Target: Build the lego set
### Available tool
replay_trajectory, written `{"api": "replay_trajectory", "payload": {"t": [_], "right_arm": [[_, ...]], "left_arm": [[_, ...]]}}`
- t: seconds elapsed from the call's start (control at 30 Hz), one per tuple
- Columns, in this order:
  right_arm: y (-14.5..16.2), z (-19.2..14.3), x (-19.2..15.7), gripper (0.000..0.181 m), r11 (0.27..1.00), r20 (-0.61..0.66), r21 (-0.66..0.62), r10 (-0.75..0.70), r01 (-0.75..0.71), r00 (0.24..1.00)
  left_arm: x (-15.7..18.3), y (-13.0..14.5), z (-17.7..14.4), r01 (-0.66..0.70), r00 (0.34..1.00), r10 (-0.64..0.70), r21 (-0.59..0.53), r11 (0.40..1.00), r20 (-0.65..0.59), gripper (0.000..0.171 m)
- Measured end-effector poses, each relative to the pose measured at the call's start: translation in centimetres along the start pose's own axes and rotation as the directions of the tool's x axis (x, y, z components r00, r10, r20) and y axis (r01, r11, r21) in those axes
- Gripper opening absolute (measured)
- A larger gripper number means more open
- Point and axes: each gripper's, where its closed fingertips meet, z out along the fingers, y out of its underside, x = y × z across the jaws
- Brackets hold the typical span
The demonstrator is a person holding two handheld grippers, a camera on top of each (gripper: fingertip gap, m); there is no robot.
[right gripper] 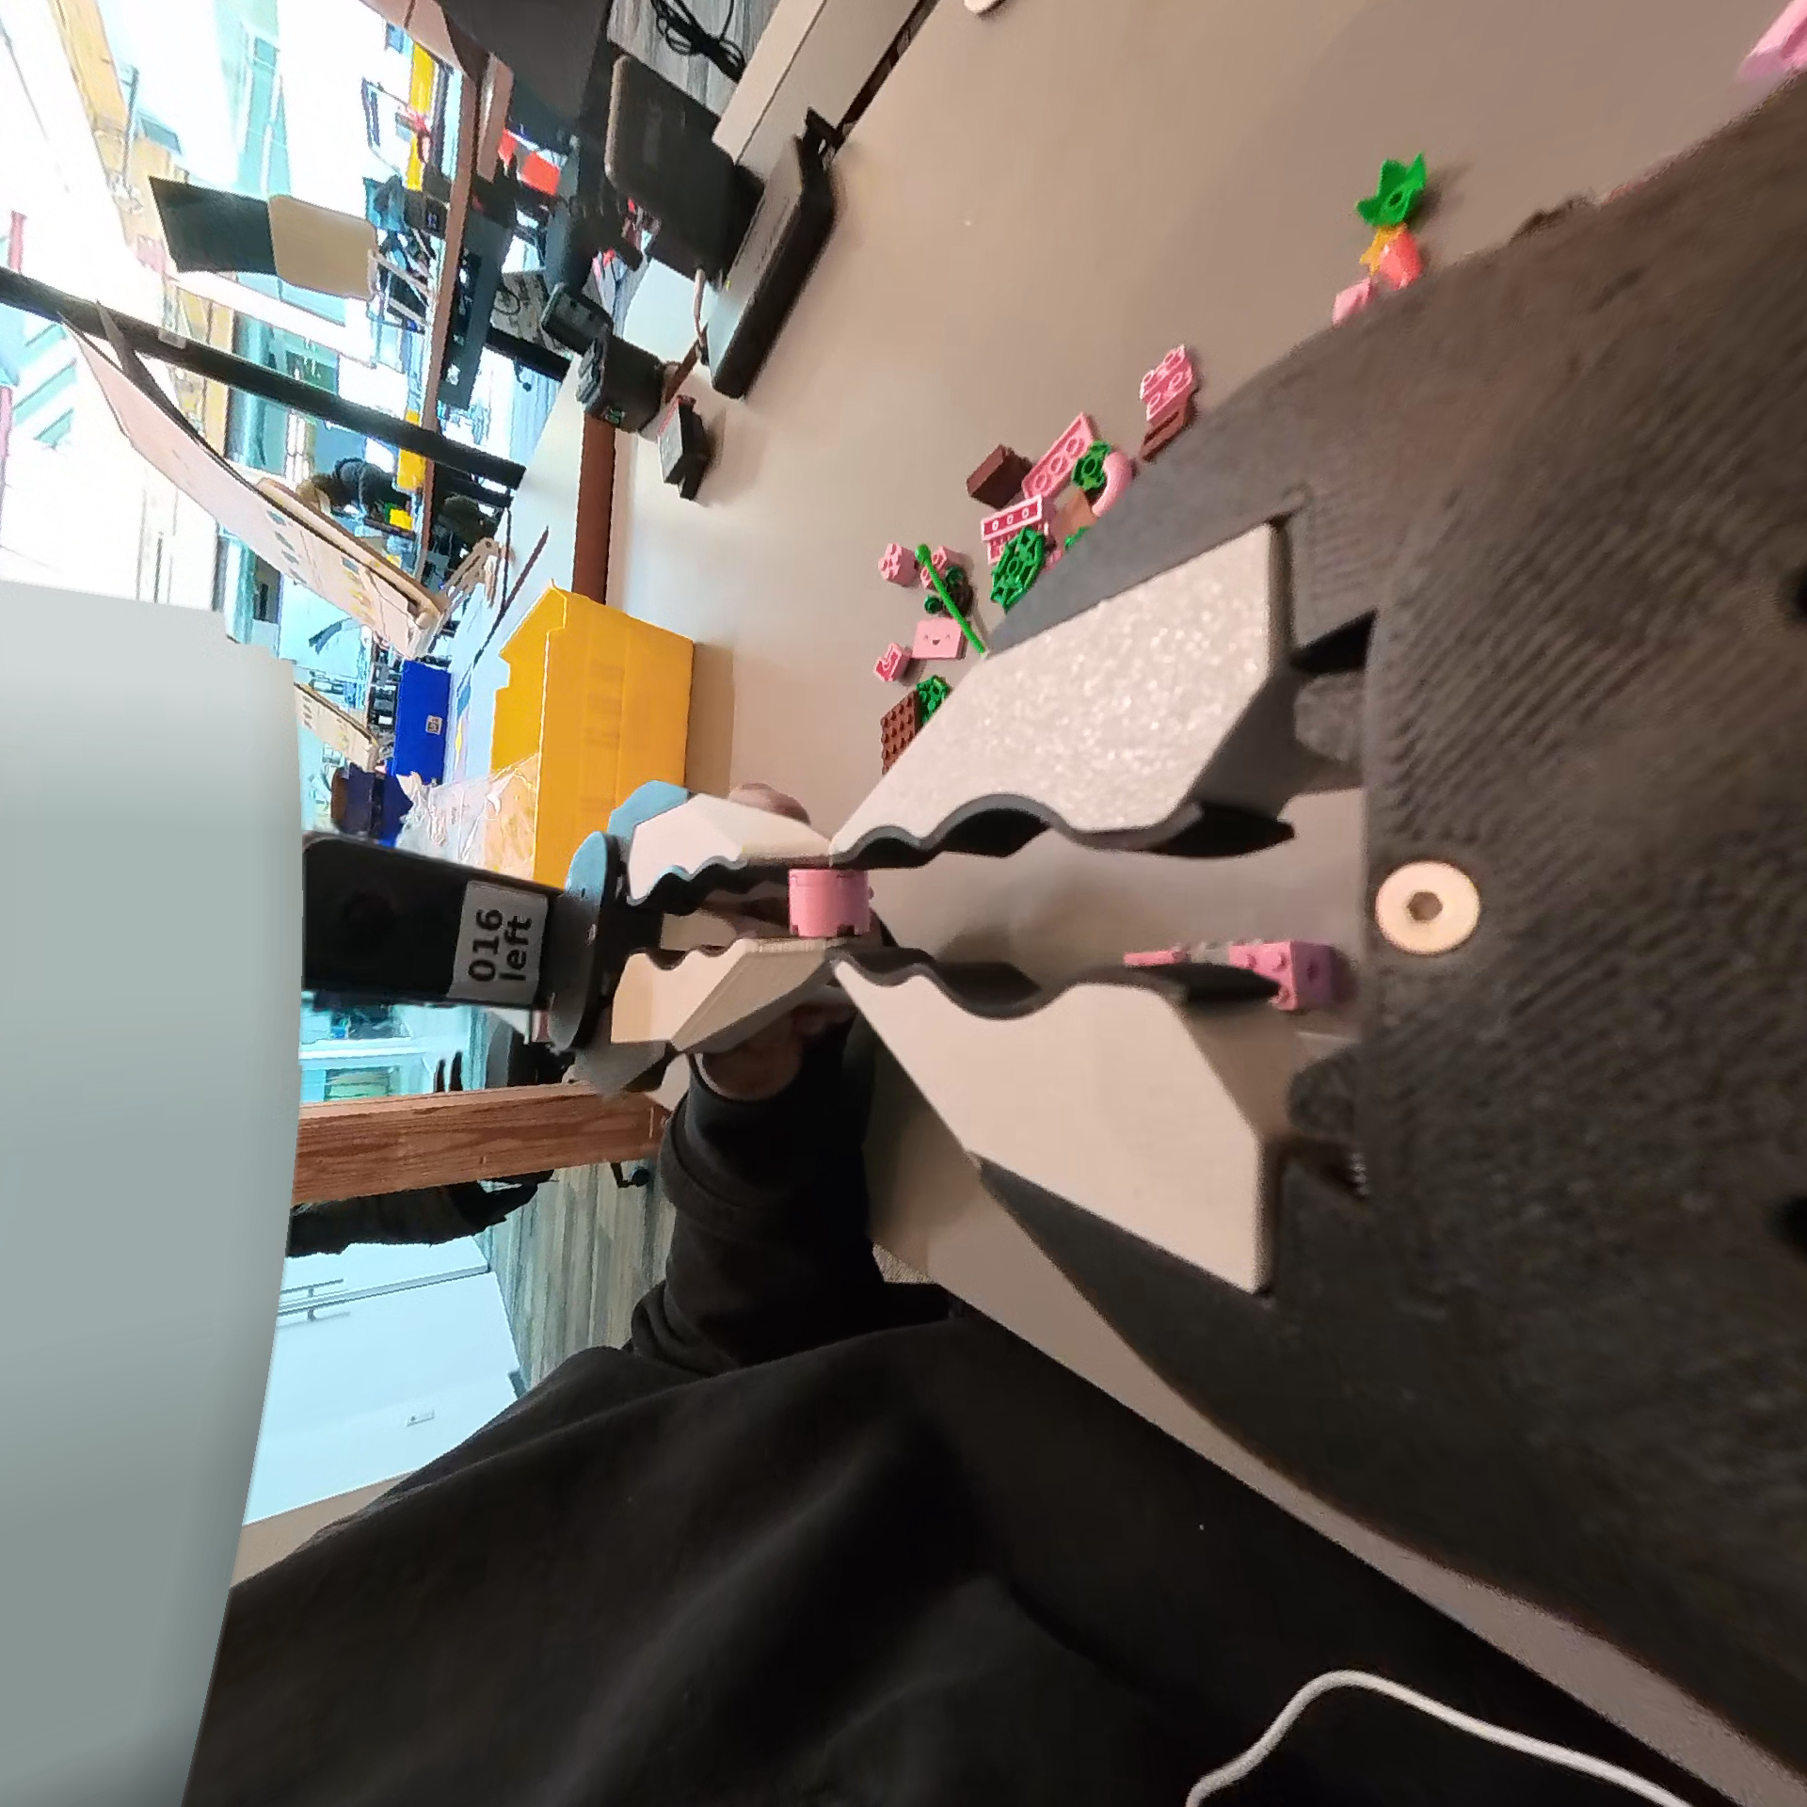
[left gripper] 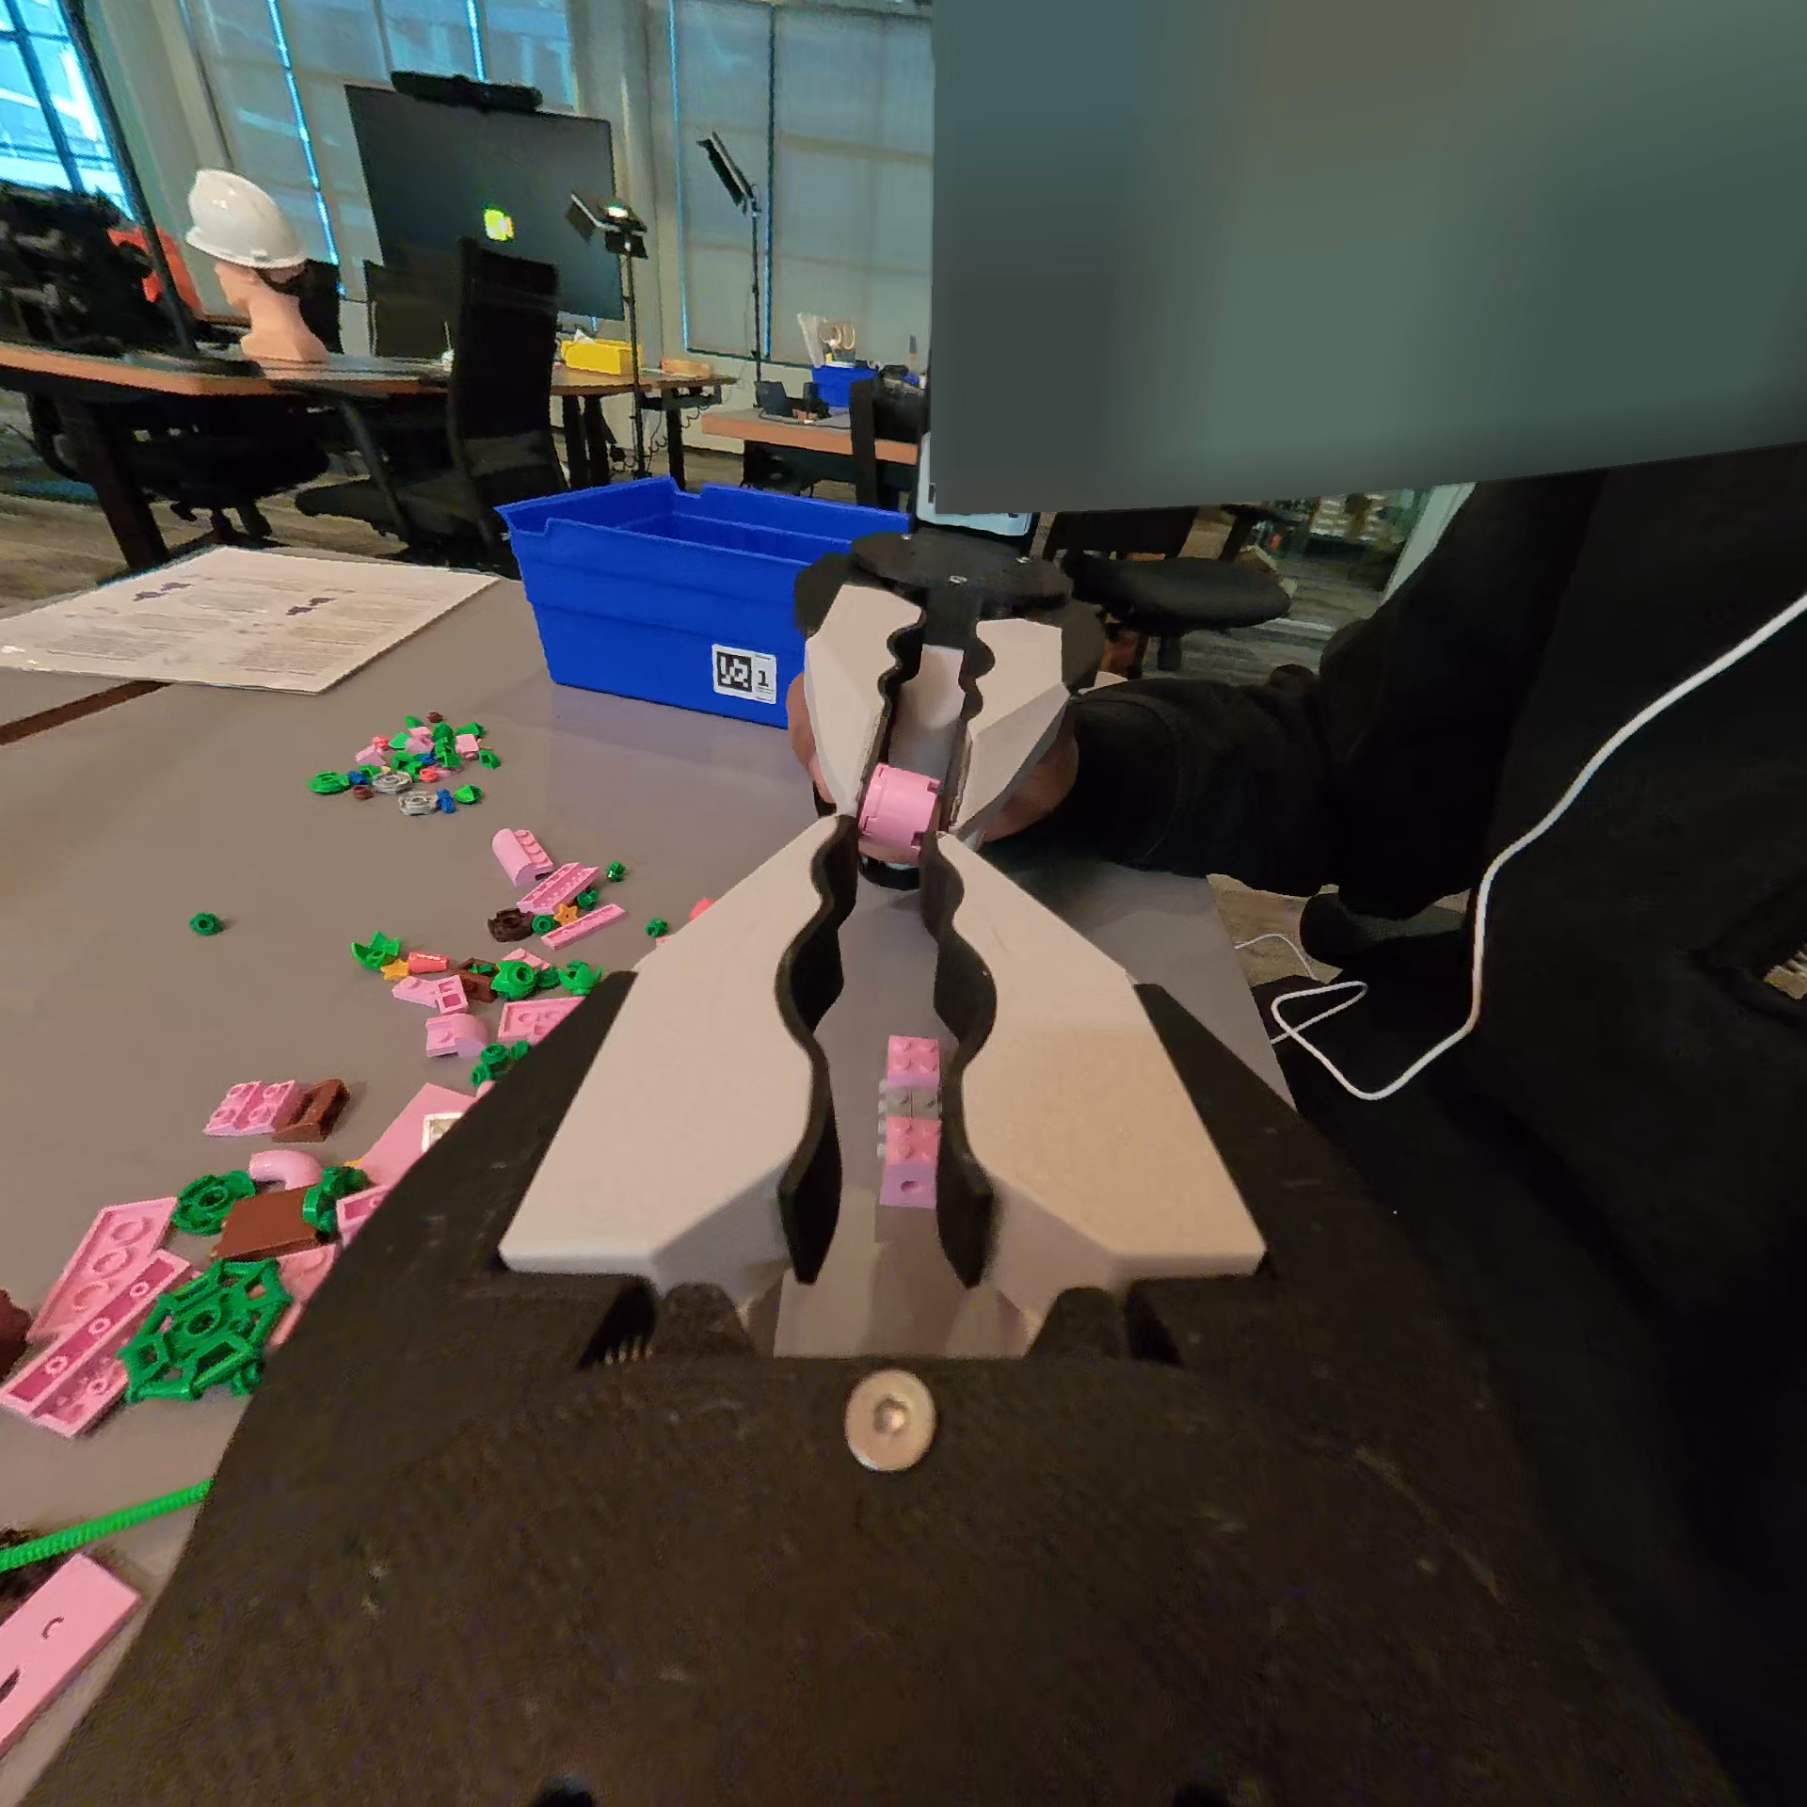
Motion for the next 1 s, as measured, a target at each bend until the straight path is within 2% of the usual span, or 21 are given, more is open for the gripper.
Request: {"api": "replay_trajectory", "payload": {"t": [0.17, 0.33, 0.53, 0.7, 0.73, 0.87, 1.0], "right_arm": [[0.3, -0.1, 0.3, 0.012, 1.0, -0.024, -0.014, -0.025, 0.024, 0.999], [-0.3, -0.4, 0.5, 0.011, 1.0, -0.031, 0.013, -0.019, 0.019, 0.999], [0.8, -0.5, 1.2, 0.011, 0.989, -0.096, -0.095, -0.118, 0.109, 0.988], [1.6, -0.1, 0.5, 0.012, 0.981, -0.054, -0.149, -0.135, 0.126, 0.989], [1.7, -0.1, 0.4, 0.011, 0.981, -0.045, -0.152, -0.128, 0.12, 0.991], [1.1, -0.2, 0.0, 0.012, 0.988, -0.019, -0.111, -0.105, 0.103, 0.994], [0.7, -0.2, -0.4, 0.012, 0.991, -0.006, -0.085, -0.108, 0.107, 0.994]], "left_arm": [[-0.3, 0.4, 0.0, 0.01, 1.0, -0.01, -0.015, 1.0, 0.011, 0.01], [-0.6, 1.6, 0.2, -0.029, 0.999, 0.032, -0.087, 0.996, 0.033, 0.012], [-1.0, 0.5, -0.3, -0.066, 0.995, 0.068, -0.033, 0.997, 0.078, 0.024], [-0.5, 1.5, 0.3, -0.085, 0.994, 0.09, -0.088, 0.992, 0.057, 0.023], [-0.3, 1.6, 0.4, -0.091, 0.995, 0.095, -0.098, 0.991, 0.043, 0.018], [0.1, 1.5, 0.2, -0.08, 0.997, 0.081, -0.089, 0.993, 0.005, 0.011], [0.5, 1.4, 0.1, -0.055, 0.998, 0.053, -0.081, 0.995, -0.027, 0.011]]}}
